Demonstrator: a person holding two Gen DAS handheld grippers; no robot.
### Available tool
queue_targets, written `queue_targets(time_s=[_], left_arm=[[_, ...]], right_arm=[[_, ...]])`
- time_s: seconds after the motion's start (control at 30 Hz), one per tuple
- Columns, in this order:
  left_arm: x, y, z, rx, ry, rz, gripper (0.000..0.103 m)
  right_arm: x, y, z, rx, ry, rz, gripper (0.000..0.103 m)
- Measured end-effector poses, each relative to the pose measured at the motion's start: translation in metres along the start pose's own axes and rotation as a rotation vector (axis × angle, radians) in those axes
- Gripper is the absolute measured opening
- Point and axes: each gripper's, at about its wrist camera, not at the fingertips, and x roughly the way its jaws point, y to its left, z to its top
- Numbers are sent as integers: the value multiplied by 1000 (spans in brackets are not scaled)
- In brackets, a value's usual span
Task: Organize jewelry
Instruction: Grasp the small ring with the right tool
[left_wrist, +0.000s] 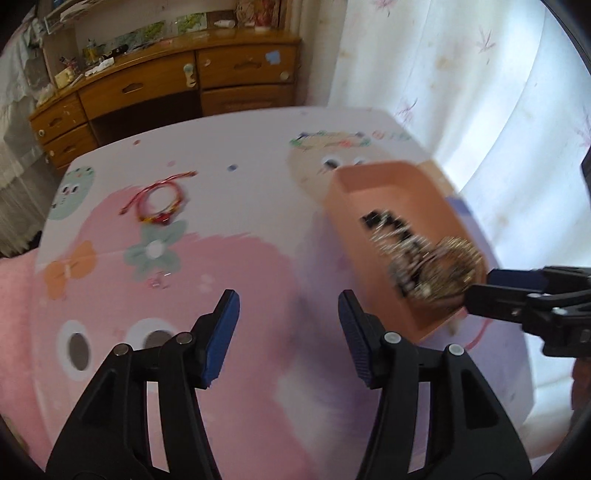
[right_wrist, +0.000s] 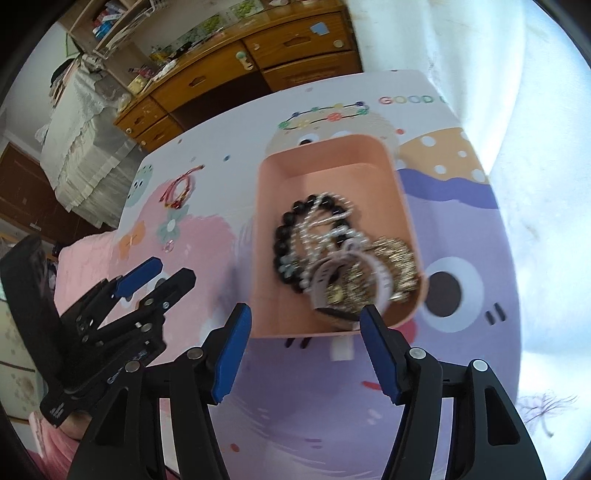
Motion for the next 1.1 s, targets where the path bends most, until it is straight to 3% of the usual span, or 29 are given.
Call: queue_targets(time_s=[0.2, 0.33, 0.4, 0.63, 0.87, 1.1], left_arm=[[6, 50, -6, 11, 95, 30, 53], [20, 79, -4, 73, 211, 49, 53], [23, 91, -3, 106, 233, 51, 53], [36, 119, 11, 183, 238, -3, 54], [48, 129, 21, 213, 185, -134, 54], [60, 126, 18, 290, 137, -181, 54]], right_arm=[[14, 56, -18, 24, -50, 77, 62], [29, 89, -24, 76, -64, 149, 62], [36, 105, -28, 79, -84, 153, 62], [68, 168, -45, -82, -189, 17, 62], [107, 212, -62, -240, -246, -61, 62], [139, 236, -70, -338, -260, -132, 49]])
